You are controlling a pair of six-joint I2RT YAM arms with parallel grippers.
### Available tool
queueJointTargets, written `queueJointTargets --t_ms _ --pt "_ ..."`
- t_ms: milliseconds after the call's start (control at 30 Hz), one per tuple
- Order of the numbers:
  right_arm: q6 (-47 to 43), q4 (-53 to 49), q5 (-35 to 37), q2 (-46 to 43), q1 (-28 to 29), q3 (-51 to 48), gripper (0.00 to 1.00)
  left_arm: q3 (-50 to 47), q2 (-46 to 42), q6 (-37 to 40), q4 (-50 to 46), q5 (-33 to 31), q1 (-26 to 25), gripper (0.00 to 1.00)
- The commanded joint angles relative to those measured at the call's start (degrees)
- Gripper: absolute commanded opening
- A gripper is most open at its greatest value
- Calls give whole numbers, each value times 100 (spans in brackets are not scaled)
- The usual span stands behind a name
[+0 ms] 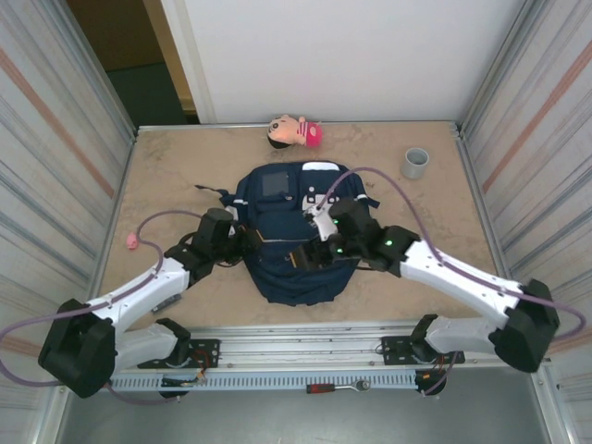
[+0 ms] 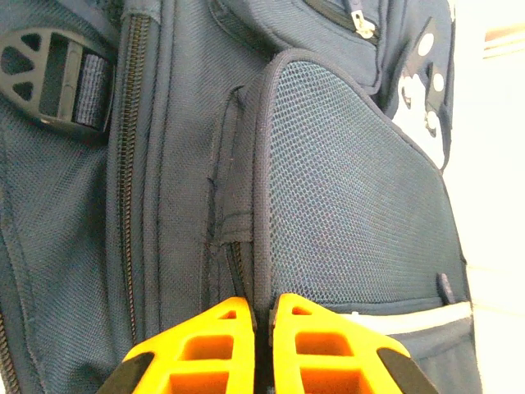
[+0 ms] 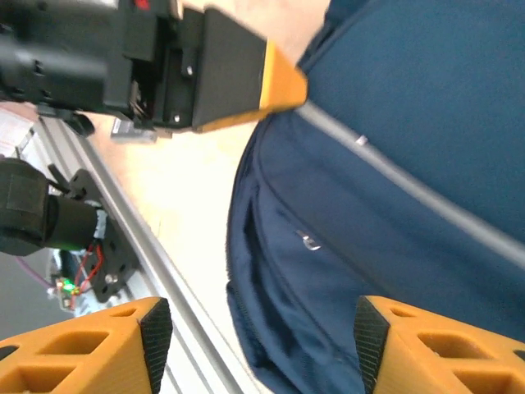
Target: Pack the student bag
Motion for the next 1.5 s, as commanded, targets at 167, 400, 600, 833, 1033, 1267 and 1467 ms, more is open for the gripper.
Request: queueJointTargets --t_ms 167,400,600,833,1033,1267,1467 --pt "-4125 -241 983 -173 -50 -423 65 243 -147 308 25 234 152 0" --pt "-4639 493 682 728 -213 -367 66 276 -31 237 136 384 147 0" --pt "-4466 766 540 1180 -398 -202 46 308 -78 278 -15 392 149 0" --pt "-4026 539 -304 1039 -677 -1 0 421 -407 791 -380 346 84 28" --pt "-3655 595 -861 972 -923 5 0 520 -801 1573 -789 171 -497 49" --pt "-3575 566 -1076 951 -959 78 0 476 -664 1868 -1084 105 -933 50" --pt "-3550 541 -1140 1008 -984 169 0 632 -381 2099 -951 381 -1098 50"
